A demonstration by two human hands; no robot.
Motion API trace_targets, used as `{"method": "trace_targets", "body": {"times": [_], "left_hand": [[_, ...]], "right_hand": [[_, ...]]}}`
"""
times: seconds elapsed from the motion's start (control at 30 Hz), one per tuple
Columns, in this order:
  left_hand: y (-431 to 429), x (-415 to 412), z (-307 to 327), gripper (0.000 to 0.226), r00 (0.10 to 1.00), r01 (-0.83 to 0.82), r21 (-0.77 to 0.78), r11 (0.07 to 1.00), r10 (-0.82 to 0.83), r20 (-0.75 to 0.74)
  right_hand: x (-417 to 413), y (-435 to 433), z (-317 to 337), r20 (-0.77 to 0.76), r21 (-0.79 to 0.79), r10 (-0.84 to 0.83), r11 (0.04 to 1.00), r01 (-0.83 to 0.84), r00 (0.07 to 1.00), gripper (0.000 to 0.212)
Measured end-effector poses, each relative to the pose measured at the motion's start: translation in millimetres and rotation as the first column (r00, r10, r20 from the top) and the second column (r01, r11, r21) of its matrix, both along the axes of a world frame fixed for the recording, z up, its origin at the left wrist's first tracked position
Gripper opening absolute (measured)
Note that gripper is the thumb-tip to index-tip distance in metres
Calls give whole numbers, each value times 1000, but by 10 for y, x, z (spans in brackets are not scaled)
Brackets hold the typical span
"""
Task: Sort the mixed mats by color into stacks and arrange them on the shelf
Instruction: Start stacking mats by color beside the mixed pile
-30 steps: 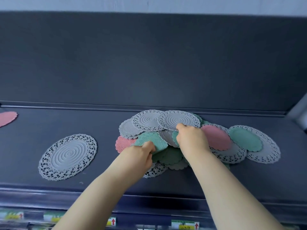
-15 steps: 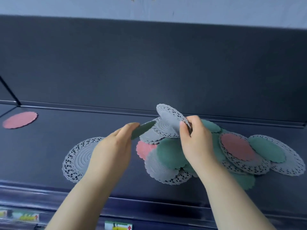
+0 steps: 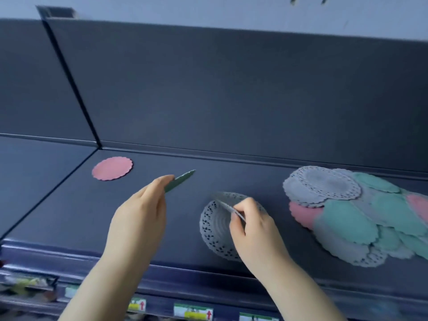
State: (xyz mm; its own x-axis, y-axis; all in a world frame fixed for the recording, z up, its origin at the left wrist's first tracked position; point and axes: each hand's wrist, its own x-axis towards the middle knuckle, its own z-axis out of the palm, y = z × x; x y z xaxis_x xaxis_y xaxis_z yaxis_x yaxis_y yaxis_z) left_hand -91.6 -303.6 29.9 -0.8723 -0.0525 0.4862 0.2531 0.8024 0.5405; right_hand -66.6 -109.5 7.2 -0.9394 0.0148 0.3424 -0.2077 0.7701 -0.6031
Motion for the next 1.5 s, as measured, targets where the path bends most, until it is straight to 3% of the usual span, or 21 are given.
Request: {"method": "trace_targets", "body": {"times": [0.1, 0.2, 0.4, 0.53, 0.67, 0.87, 0.93, 1.0, 1.1, 1.33, 1.5], "left_hand": [[-284, -63, -68, 32, 999, 41, -22, 999, -41, 1], [-446, -126, -144, 32, 996, 80, -42, 996, -81, -21], [-436, -233, -308, 32, 975, 154, -95, 983, -167, -143], [-339, -337, -361, 33, 970, 189, -150, 970, -209, -127], [-243, -422, -300, 41, 966, 224, -212, 951, -246, -83], [-291, -648, -185, 33, 963, 214, -243, 946, -247, -111], [-387, -791, -187, 40, 963, 211, -270, 939, -247, -106], [-512, -951, -163, 51, 964, 221, -299, 928, -255, -80], [-657, -1273, -215, 49, 969, 226, -387, 894, -247, -4], [-891, -1733, -542, 53, 837, 537, -489, 688, -364, 408], [-1013, -1813, -572, 37, 822, 568, -549, 613, -459, 337]], "right_hand": [[28, -202, -84, 87, 33, -65, 997, 63, 994, 5], [58, -332, -148, 155, 99, -96, 992, 82, 983, 14], [-30, -344, -156, 149, 136, -174, 979, 154, 974, 36], [-140, -275, -145, 97, 296, -187, 943, 151, 978, 32], [-283, -205, -122, 58, 349, -131, 931, 103, 990, 27], [-632, -215, 22, 216, 251, 79, 959, -134, 973, 29], [-758, -286, 61, 266, 235, 109, 956, -174, 958, 35], [-865, -401, 78, 301, 238, 125, 950, -202, 945, 40], [-944, -540, 108, 337, 245, 129, 944, -219, 933, 42], [-1119, -920, 211, 321, 233, -20, 971, -59, 947, 40], [-1119, -1205, 229, 294, 224, -138, 972, 72, 946, 40]]}}
